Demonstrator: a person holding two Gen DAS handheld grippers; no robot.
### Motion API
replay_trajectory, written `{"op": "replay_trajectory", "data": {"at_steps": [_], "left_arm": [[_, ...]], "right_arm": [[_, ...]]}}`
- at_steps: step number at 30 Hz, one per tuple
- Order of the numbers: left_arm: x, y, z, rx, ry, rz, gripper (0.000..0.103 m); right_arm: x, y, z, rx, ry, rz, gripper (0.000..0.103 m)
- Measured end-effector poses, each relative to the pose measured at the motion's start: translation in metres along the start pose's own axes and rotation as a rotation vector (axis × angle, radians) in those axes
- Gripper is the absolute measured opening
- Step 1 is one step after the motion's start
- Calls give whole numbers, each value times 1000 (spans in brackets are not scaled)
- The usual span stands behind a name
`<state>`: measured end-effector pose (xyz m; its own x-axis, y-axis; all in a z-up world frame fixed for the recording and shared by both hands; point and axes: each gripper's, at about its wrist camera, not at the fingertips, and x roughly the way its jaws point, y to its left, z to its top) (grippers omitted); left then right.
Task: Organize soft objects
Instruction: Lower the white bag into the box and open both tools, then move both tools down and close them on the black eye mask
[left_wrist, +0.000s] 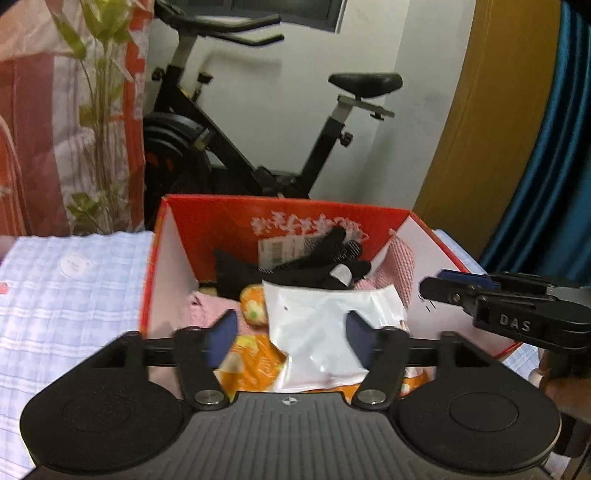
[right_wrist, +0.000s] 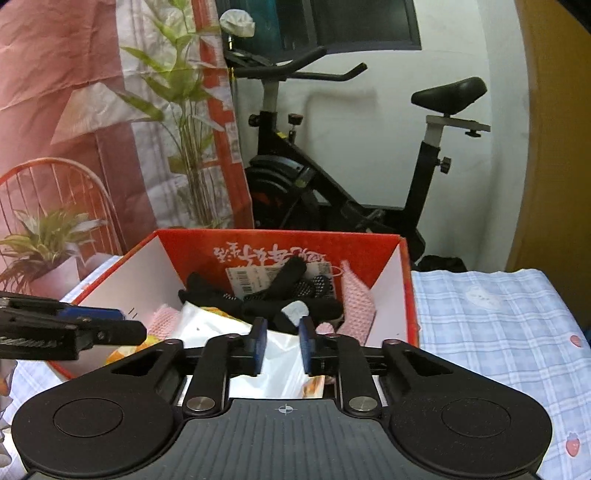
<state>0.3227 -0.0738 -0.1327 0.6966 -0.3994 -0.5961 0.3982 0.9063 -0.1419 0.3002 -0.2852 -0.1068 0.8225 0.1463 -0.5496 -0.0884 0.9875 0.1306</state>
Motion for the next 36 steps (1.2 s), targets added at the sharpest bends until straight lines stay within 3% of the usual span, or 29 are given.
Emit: {"op": "replay_trajectory", "data": {"at_steps": [1, 3, 4, 7, 8, 9, 22, 27, 36], "left_arm": [[-3, 1, 1, 3, -6, 6, 78], [-12, 3, 1, 9, -18, 15, 90], [-13, 1, 4, 15, -25, 20, 97], [-28, 0, 3, 29, -65, 47, 102], [-34, 1, 2, 25, -75, 53, 103], [-39, 2, 1, 15, -81, 59, 103], [-78, 24, -39, -80, -104, 178, 103], [-89, 30, -62, -80, -126, 205, 103], [-86, 16, -87, -17, -62, 245, 103]], "right_arm": [[-2, 1, -1, -7, -2, -4, 29], [-8, 1, 0, -17, -15, -10, 53], [-12, 2, 0, -19, -24, -14, 59], [-23, 3, -1, -16, -44, -25, 84], [-28, 4, -2, -14, -57, -34, 98], [-33, 6, -3, -14, -75, -42, 103], [-84, 21, -44, -44, -189, -137, 103], [-90, 21, -66, -38, -149, -126, 103], [-90, 16, -108, -14, -77, -83, 102]]}}
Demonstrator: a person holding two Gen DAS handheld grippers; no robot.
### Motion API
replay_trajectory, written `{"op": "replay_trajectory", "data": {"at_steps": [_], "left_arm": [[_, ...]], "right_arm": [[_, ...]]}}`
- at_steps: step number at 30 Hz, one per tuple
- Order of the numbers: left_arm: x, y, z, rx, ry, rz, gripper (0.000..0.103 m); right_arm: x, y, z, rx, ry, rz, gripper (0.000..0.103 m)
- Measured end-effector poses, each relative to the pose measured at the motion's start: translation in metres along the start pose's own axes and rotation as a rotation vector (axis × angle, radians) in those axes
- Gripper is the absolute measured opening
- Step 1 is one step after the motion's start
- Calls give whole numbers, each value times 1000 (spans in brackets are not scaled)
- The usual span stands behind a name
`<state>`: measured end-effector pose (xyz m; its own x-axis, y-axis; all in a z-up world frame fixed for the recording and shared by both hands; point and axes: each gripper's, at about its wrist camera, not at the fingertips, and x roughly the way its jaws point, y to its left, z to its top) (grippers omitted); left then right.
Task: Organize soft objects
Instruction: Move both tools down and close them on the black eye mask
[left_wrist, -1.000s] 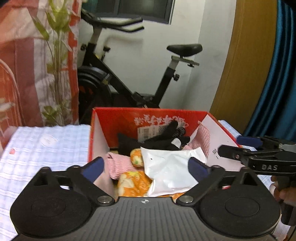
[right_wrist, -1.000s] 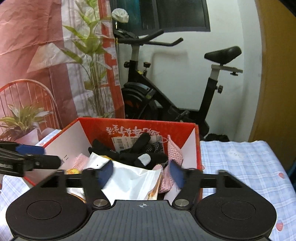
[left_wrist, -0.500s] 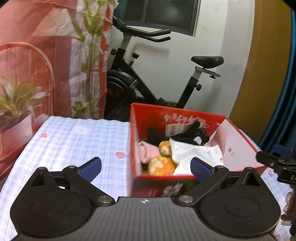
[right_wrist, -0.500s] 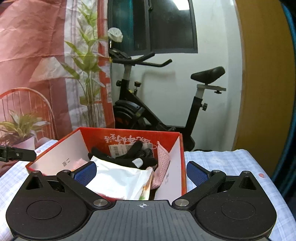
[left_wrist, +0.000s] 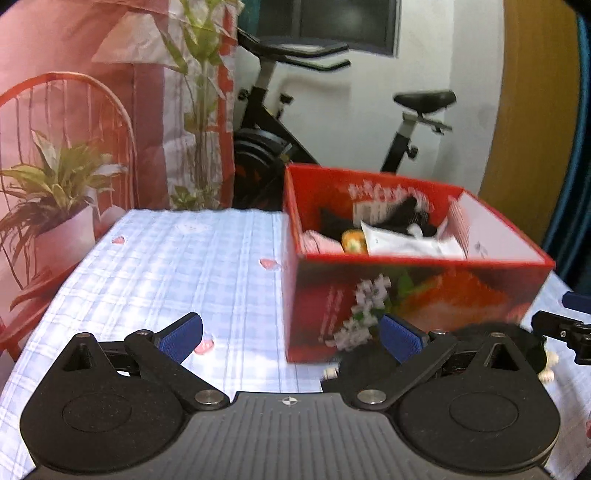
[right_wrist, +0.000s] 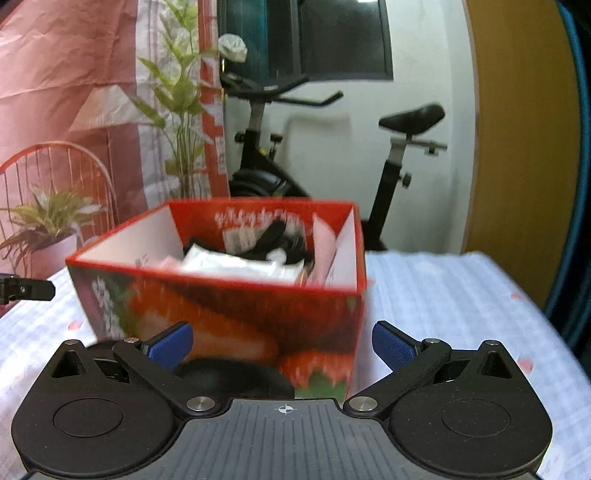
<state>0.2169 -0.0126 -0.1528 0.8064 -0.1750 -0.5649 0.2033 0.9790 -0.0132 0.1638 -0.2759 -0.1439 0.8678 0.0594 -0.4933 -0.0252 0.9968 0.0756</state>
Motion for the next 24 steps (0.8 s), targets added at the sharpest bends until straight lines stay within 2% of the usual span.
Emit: {"op": "replay_trajectory", "data": {"at_steps": [2, 4, 6, 9, 14, 18, 21, 24], "left_arm": [[3, -3, -5, 13, 31, -9, 103], [6, -4, -10, 16, 54, -20, 103], [6, -1, -15, -8, 57, -61, 103], [8, 5, -20, -71, 58, -136, 103], [12, 4, -31, -99, 68, -197, 98], [23, 5, -35, -116, 107, -229, 86], [32, 10, -36, -164, 128, -260, 86], [44, 10, -36, -190, 163, -277, 84]], "right_arm": [[2, -3, -9, 16, 24, 23, 100], [3, -5, -17, 31, 45, 51, 91], [4, -7, -21, 41, 59, 68, 79], [4, -8, -26, 56, 67, 89, 69], [10, -12, -33, 113, 92, 123, 67], [15, -12, -33, 131, 96, 145, 63], [19, -10, -31, 122, 105, 159, 58], [21, -8, -29, 110, 116, 162, 57]]}}
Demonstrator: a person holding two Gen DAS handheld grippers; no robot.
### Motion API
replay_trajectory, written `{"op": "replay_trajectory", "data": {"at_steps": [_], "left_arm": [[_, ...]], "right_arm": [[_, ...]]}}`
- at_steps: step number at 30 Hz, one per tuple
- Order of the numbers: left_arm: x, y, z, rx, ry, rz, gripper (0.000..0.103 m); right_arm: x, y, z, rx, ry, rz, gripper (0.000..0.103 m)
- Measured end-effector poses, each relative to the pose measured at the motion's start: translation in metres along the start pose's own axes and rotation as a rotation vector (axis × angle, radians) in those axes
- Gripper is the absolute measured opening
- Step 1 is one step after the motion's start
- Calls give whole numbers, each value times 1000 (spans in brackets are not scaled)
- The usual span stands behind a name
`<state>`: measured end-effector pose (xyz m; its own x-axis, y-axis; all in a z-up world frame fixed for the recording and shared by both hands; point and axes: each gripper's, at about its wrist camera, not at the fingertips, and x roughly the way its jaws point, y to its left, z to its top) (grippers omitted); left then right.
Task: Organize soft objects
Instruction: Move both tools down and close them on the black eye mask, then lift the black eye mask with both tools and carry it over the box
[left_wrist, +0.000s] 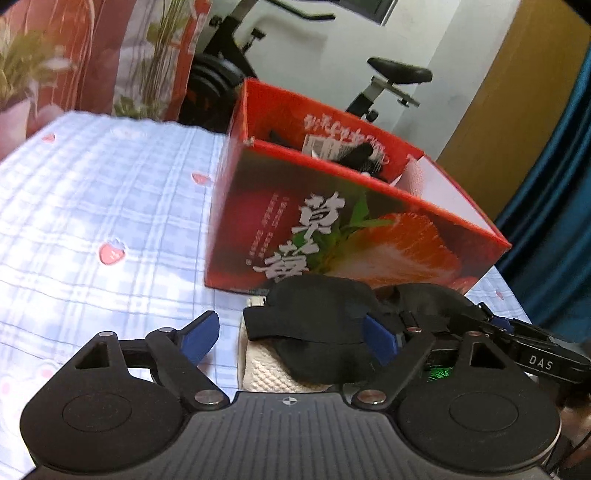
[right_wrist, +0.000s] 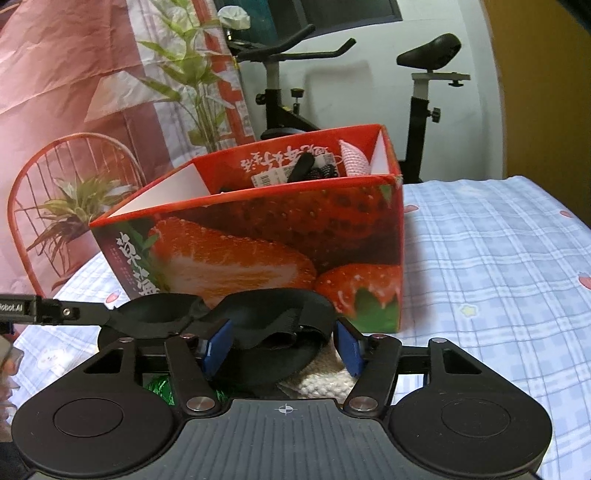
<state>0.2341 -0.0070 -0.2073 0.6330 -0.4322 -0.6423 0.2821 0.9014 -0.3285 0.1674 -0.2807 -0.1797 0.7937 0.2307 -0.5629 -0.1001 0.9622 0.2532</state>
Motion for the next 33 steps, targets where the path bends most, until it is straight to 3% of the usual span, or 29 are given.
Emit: {"op": "replay_trajectory", "data": {"at_steps": [2, 5, 7, 9, 13, 17, 25, 28, 33], "left_arm": [[6, 2, 0, -17, 11, -6, 80], [7, 0, 0, -25, 17, -28, 52], [4, -5, 0, 8, 9, -11, 25], [0, -7, 1, 23, 0, -16, 19], [-15, -9, 0, 24, -37, -17, 16], [-28, -20, -2, 58, -74, 5, 15], [-62, -20, -9, 36, -164, 11, 11], [-63, -17, -15, 24, -151, 5, 11], [-50, -4, -30, -39, -77, 21, 12]], "right_arm": [[1, 0, 1, 3, 13, -3, 56], [1, -2, 4, 25, 31, 2, 51], [0, -4, 5, 33, 38, 4, 46], [-4, -4, 6, 36, 32, -8, 33], [-12, -6, 12, 45, 5, -8, 17], [-22, 2, 21, 25, -31, -4, 13], [-42, 23, 34, -5, -93, 38, 10], [-46, 31, 30, 26, -114, 48, 9], [-40, 42, 15, -10, -76, 8, 9]]}}
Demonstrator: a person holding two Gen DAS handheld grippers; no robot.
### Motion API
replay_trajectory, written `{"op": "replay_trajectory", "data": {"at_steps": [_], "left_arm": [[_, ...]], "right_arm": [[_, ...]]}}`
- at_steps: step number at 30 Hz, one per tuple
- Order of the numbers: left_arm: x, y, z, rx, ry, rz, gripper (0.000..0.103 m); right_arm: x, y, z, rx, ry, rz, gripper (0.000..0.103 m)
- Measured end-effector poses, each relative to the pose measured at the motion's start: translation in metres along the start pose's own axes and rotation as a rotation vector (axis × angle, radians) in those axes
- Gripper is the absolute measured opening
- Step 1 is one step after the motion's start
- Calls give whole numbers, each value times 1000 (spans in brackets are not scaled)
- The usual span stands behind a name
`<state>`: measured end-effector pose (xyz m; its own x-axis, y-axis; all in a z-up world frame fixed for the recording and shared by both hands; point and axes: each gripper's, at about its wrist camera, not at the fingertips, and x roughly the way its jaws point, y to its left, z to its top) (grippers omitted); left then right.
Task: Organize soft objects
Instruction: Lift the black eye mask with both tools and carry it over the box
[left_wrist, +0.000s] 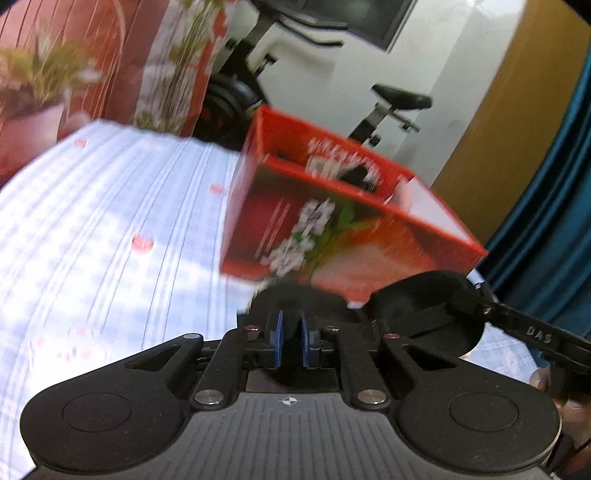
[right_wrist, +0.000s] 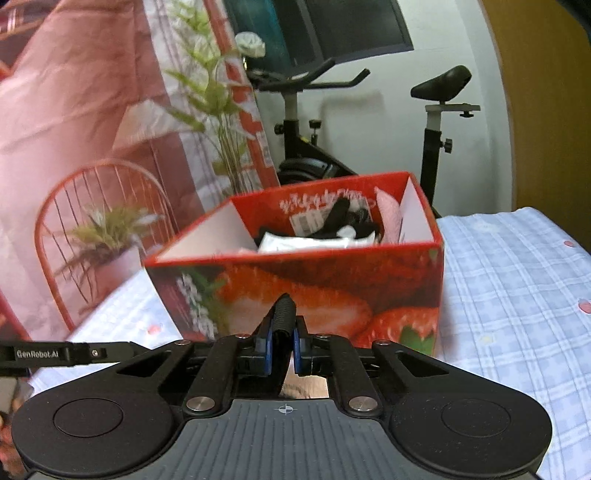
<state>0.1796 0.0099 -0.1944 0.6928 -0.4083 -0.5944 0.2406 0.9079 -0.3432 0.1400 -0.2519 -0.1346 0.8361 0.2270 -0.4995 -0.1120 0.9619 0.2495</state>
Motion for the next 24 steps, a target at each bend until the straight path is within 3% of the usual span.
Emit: {"op": "replay_trajectory", "data": {"at_steps": [3, 6, 9, 14, 17, 18, 19, 20, 24], "left_arm": [[3, 9, -8, -29, 28, 40, 19], [3, 17, -11, -65, 25, 44, 40], [4, 22, -9, -101, 6, 13, 46], [18, 20, -8, -111, 33, -33, 46], [29, 24, -10, -162, 58, -64, 44], [31, 24, -10, -167, 61, -70, 38], [30, 21, -12, -154, 52, -68, 24], [27, 17, -11, -121, 39, -50, 19], [12, 12, -6, -72, -24, -37, 11]], "right_arm": [[1, -5, -6, 24, 16, -24, 9], [2, -11, -12, 47, 27, -44, 10], [3, -18, -18, 67, 34, -48, 10], [6, -24, -23, 82, 43, -46, 10], [6, -25, -25, 84, 47, -42, 10], [7, -25, -24, 89, 49, -41, 10], [7, -25, -24, 94, 50, -37, 10], [6, -24, -24, 95, 50, -32, 10], [6, -17, -20, 89, 37, -6, 10]]}}
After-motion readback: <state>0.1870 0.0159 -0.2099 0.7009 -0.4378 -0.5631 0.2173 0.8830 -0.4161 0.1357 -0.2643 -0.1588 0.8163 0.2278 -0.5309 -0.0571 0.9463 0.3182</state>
